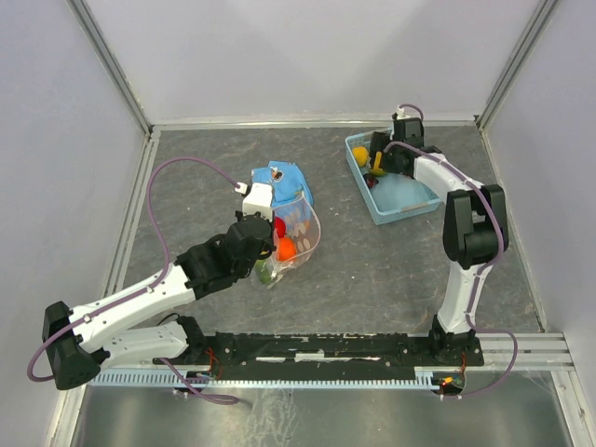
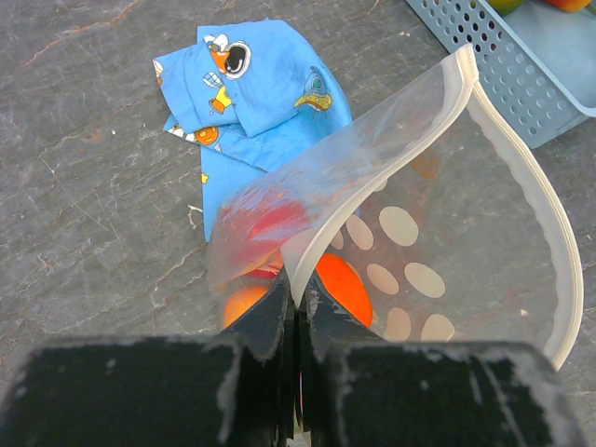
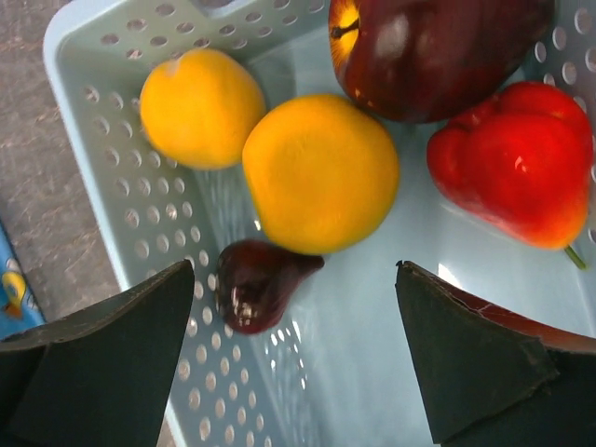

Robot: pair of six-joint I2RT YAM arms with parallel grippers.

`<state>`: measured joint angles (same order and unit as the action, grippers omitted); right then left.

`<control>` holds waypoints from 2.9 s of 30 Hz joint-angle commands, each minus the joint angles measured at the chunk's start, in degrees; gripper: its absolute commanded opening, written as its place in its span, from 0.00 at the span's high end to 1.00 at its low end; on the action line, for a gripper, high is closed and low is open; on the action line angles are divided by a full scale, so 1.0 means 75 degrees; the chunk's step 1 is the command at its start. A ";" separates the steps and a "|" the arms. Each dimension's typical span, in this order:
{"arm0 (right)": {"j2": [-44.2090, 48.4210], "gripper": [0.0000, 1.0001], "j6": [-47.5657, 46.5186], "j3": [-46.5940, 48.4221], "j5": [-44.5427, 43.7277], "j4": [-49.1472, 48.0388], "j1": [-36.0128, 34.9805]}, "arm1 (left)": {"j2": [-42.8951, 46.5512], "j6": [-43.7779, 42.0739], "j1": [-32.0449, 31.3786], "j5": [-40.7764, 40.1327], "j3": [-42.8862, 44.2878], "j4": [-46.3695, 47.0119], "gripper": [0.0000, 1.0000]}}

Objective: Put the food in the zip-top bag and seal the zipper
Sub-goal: Pick up the fake fruit from the bin, then place the fake fruit in the zipper food storage bag.

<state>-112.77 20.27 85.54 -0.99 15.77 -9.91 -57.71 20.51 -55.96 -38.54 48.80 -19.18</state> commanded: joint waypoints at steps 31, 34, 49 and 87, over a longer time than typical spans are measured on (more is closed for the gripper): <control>-0.0512 0.30 0.0061 0.0395 -0.0389 -0.0619 0.0188 | -0.0015 -0.0203 -0.0001 0.0056 0.0146 0.0530 0.97; -0.0013 0.30 0.0070 -0.0061 -0.0380 -0.0621 0.0191 | -0.0007 -0.0197 0.0006 0.0083 0.0144 0.0518 0.97; 0.3140 0.32 0.0146 -0.2472 -0.0207 -0.0389 -0.0084 | -0.0113 -0.0192 0.0007 0.0367 0.0174 0.0586 0.97; 0.6807 0.32 -0.0643 -0.3761 0.1423 -0.0795 -0.4396 | -0.0086 -0.0203 0.0001 0.0592 0.0174 0.0622 0.97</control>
<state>-63.57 17.98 57.95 4.45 15.66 -40.91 -58.72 20.49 -55.96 -34.06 48.80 -17.43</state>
